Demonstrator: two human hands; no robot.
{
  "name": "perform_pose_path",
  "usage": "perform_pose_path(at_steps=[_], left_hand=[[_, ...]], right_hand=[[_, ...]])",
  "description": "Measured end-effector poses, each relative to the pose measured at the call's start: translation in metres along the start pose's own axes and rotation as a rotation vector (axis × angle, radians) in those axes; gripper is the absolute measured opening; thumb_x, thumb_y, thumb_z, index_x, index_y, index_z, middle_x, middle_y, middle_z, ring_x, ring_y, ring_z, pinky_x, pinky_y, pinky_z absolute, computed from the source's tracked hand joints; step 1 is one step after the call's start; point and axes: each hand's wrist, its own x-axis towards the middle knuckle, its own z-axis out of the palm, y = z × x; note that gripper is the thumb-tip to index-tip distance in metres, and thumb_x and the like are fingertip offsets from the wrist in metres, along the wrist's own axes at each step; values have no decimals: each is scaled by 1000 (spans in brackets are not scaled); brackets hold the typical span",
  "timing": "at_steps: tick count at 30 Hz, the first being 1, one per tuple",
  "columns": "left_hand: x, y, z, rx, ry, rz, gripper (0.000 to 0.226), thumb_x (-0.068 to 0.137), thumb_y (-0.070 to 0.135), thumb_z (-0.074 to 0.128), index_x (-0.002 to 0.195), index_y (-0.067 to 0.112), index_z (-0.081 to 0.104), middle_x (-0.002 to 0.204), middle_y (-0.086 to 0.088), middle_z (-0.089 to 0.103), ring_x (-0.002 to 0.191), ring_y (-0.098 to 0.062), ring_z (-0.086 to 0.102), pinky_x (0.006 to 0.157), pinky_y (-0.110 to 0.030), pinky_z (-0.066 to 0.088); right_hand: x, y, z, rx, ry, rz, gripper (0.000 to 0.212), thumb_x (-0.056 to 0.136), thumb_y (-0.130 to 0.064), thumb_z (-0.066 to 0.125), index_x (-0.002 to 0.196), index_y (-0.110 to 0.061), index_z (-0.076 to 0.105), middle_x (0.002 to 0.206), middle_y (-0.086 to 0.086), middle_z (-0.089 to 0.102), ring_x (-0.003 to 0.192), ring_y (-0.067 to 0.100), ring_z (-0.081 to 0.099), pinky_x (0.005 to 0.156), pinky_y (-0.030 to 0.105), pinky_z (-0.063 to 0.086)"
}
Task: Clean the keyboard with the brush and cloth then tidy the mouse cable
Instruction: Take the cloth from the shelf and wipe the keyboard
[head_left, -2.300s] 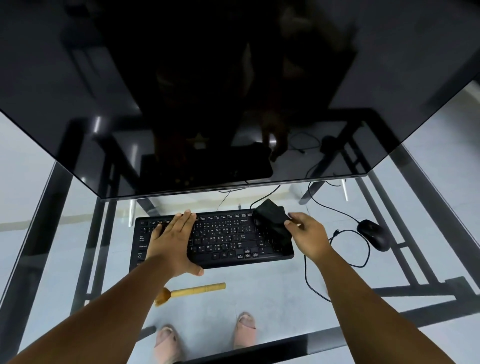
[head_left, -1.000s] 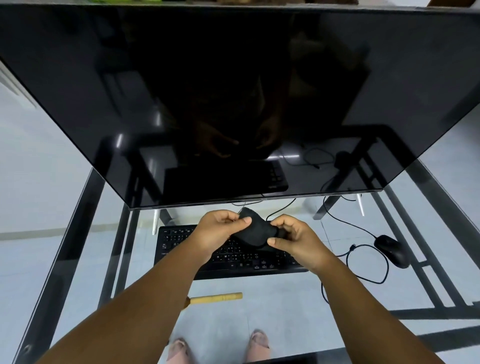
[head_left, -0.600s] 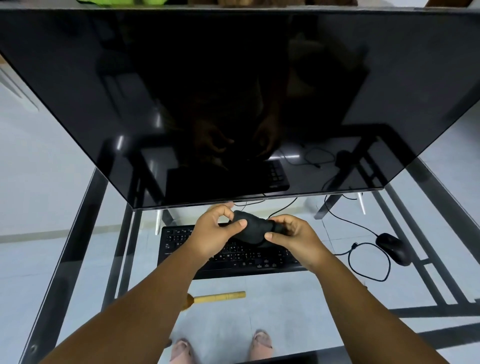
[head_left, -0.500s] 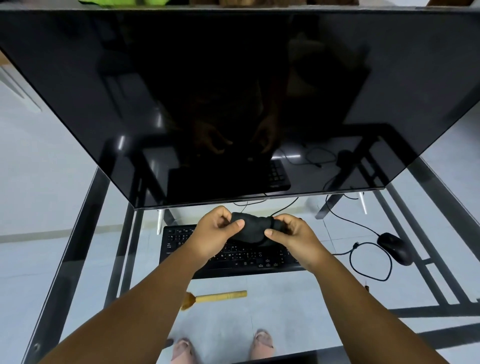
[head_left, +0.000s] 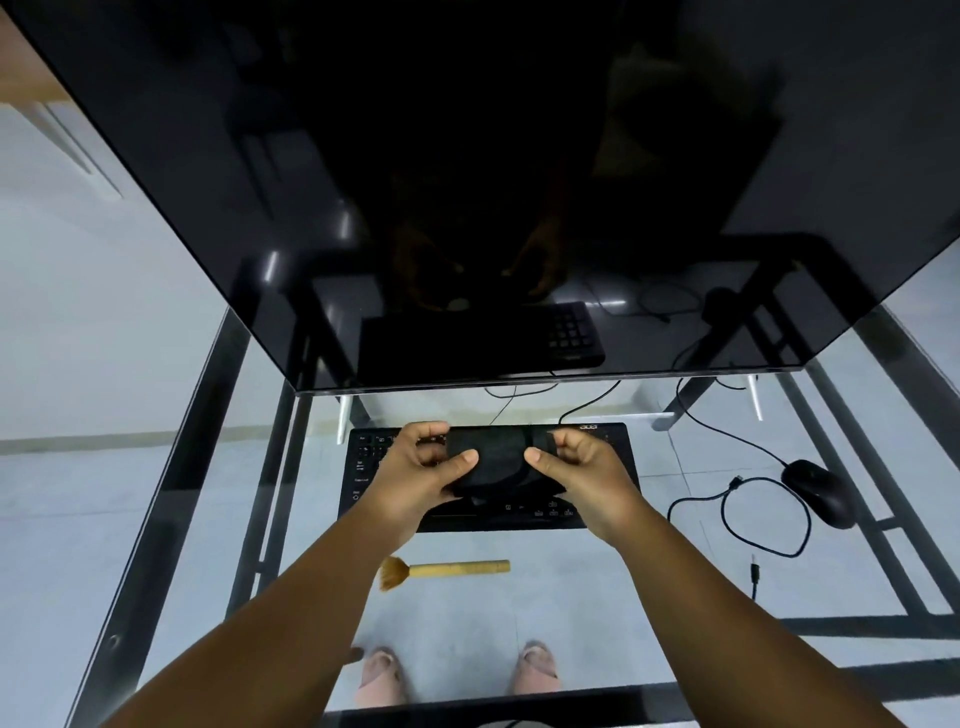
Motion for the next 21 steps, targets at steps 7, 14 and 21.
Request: perform_pose_path(at_steps=[7, 14, 21], left_hand=[[-8, -8, 3, -145, 82, -89, 40, 83, 5, 72, 119, 4, 53, 112, -19, 67, 102, -25, 69, 80, -37, 58], [-3, -18, 2, 84, 175, -86, 35, 73, 7, 83, 104, 8, 67, 100, -7, 73, 95, -19, 71, 72, -27, 57], [8, -16, -1, 374, 139, -28, 24, 75, 13, 83, 97, 12, 72, 97, -7, 73, 87, -15, 68, 69, -20, 50]], right_hand=[[-1, 5, -4, 74, -44, 46, 21, 84, -6, 73, 94, -21, 62, 94, 7, 71, 94, 32, 67, 80, 46, 53], [-7, 15, -7, 75, -130, 65, 36, 80, 7, 72, 75, -25, 58, 87, 6, 55, 82, 25, 55, 74, 42, 45], [-7, 24, -5, 5, -76, 60, 37, 72, 16, 73, 78, -14, 52, 81, 5, 54, 76, 19, 53, 69, 36, 50]])
